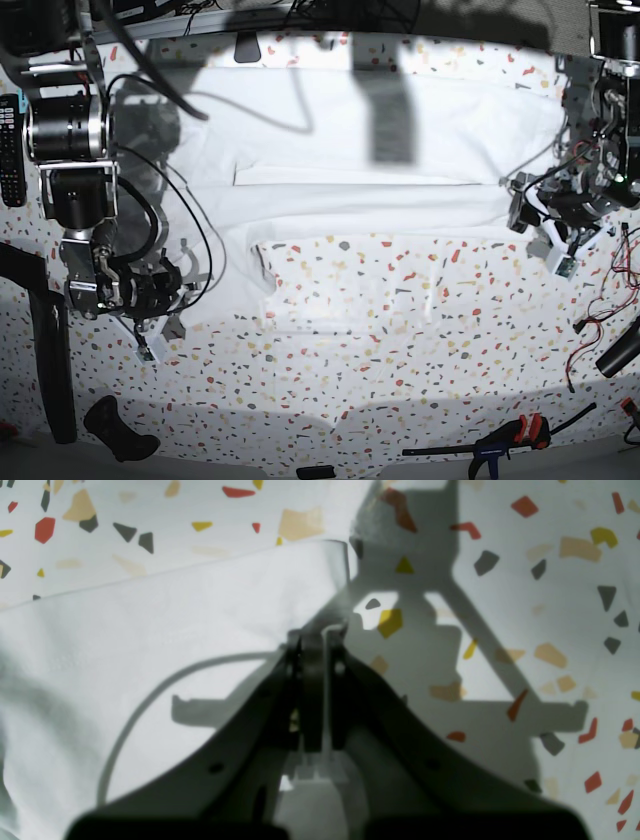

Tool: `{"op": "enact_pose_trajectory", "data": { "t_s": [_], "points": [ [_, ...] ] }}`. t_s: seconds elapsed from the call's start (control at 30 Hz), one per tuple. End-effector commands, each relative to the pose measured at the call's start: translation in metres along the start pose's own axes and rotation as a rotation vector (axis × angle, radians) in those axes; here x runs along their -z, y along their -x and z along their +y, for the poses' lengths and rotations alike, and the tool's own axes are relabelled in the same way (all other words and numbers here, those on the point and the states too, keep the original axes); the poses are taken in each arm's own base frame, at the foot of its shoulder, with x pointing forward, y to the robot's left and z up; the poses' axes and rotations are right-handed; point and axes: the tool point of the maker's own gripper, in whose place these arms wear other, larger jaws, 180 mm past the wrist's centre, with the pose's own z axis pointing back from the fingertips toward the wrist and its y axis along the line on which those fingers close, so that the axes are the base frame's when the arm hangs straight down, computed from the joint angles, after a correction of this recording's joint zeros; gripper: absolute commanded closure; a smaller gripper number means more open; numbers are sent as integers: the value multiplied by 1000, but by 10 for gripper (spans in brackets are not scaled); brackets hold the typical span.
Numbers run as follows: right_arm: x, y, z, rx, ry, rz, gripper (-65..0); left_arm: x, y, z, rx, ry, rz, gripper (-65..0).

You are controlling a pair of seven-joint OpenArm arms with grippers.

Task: Fold the T-shirt properly
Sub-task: 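Grasp the folded edge with both grippers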

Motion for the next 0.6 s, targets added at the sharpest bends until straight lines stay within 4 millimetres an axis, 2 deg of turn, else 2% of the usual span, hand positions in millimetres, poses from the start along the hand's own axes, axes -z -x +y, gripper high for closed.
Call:
{"op": "enact_pose_trajectory", "data": {
  "t_s": [0.0, 0.1, 0.27, 0.47, 0.57],
  "points": [
    [-4, -4, -6, -10, 13, 10, 0, -4, -13, 8, 9, -14, -36, -322],
    [-4, -5, -6, -10, 13, 10, 0, -4, -13, 8, 9, -14, -36, -267],
    [-4, -5, -6, -10, 13, 10, 0, -4, -13, 8, 8, -14, -36, -258],
    [-4, -4, -6, -9, 13, 11, 0, -5, -15, 8, 9, -15, -40, -187],
    [-4, -4, -6, -10, 13, 11, 0, -5, -16, 9, 9, -16, -44, -185]
  ]
}}
